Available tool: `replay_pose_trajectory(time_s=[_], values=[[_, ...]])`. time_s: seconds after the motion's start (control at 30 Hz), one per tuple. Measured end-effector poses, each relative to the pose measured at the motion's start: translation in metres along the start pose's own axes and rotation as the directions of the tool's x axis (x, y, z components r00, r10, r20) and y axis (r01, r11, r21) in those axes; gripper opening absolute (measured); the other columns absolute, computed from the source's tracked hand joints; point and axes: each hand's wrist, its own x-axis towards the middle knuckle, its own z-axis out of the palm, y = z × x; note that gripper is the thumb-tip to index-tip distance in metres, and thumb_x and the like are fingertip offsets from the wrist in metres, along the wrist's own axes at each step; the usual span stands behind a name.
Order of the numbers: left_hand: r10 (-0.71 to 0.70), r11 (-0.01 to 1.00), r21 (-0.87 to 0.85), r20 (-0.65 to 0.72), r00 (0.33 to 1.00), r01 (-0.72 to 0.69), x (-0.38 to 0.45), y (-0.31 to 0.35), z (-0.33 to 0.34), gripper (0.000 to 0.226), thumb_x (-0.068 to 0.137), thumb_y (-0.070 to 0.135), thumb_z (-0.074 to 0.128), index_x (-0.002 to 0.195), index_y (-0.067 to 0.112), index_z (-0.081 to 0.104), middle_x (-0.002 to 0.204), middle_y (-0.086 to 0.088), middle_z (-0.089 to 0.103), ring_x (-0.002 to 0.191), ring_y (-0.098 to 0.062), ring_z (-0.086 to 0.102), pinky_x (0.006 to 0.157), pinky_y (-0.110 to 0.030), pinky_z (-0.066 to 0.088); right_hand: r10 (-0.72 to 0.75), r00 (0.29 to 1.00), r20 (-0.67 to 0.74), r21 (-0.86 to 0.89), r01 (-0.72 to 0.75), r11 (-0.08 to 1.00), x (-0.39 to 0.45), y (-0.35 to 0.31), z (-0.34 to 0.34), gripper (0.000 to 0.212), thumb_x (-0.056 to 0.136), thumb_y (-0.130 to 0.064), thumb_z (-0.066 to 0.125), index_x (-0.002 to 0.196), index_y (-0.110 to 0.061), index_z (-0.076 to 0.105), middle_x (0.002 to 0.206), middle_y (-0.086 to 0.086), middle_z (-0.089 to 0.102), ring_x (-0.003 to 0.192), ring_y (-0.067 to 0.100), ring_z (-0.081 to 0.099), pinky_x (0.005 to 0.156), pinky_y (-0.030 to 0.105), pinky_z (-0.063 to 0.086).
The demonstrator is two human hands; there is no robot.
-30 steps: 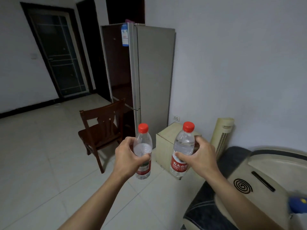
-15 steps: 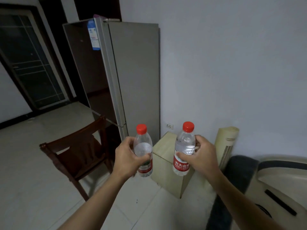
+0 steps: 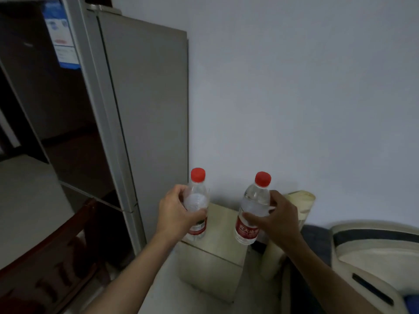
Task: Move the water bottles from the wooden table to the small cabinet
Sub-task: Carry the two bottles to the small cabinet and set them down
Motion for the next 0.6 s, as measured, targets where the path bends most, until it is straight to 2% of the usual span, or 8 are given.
replay_pose_trajectory(time_s=[0.13, 0.3, 0.4, 0.47, 0.6], values=[[0.002, 1.000, -0.020, 0.070, 0.998, -0.001, 0.053, -0.024, 0.005, 0.057, 0.058, 0.025, 0.091, 0.104, 0.022, 0.057, 0.101, 0.005, 0.062, 0.091, -0.011, 0.060, 0.067, -0.018, 0.046, 0.035, 0.999, -0.035, -0.015, -0.036, 0.999, 0.026, 0.000, 0.022, 0.054, 0.062, -0.028, 0.090, 0.105, -0.022, 0.058, 0.094, -0.013, 0.063, 0.087, -0.002, 0.061, 0.071, 0.015, 0.048], [0.008, 1.000, -0.022, 0.145, 0.989, -0.005, 0.108, -0.047, 0.023, 0.052, 0.061, 0.023, 0.091, 0.101, 0.020, 0.057, 0.098, 0.010, 0.061, 0.088, -0.004, 0.059, 0.066, -0.011, 0.043, 0.062, 0.997, -0.056, -0.105, -0.067, 0.992, 0.072, 0.017, 0.046, 0.054, 0.055, -0.047, 0.083, 0.099, -0.031, 0.057, 0.088, -0.018, 0.062, 0.082, -0.001, 0.060, 0.068, 0.020, 0.050], [-0.013, 1.000, -0.023, 0.169, 0.986, 0.017, 0.139, -0.057, 0.038, 0.051, 0.061, 0.020, 0.091, 0.099, 0.018, 0.058, 0.097, 0.010, 0.063, 0.088, -0.002, 0.060, 0.066, -0.008, 0.043, 0.080, 0.993, -0.083, -0.118, -0.089, 0.989, 0.102, 0.039, 0.062, 0.054, 0.058, -0.043, 0.088, 0.100, -0.030, 0.057, 0.088, -0.018, 0.062, 0.082, -0.003, 0.061, 0.066, 0.013, 0.048], [-0.020, 0.999, -0.028, 0.199, 0.980, 0.026, 0.158, -0.062, 0.051, 0.050, 0.062, 0.017, 0.091, 0.099, 0.017, 0.057, 0.098, 0.009, 0.063, 0.089, -0.001, 0.059, 0.065, -0.008, 0.043, 0.101, 0.991, -0.091, -0.063, -0.107, 0.992, 0.122, 0.057, 0.072, 0.054, 0.060, -0.038, 0.089, 0.102, -0.028, 0.057, 0.090, -0.017, 0.062, 0.082, -0.005, 0.061, 0.063, 0.009, 0.048], [-0.045, 0.998, -0.024, 0.259, 0.965, 0.052, 0.202, -0.072, 0.072, 0.051, 0.063, 0.012, 0.090, 0.100, 0.015, 0.056, 0.102, 0.003, 0.063, 0.088, 0.001, 0.059, 0.063, -0.008, 0.049, 0.143, 0.986, -0.084, 0.014, -0.142, 0.990, 0.168, 0.086, 0.096, 0.058, 0.060, -0.039, 0.088, 0.106, -0.017, 0.061, 0.096, -0.004, 0.067, 0.086, 0.008, 0.065, 0.074, 0.027, 0.058]])
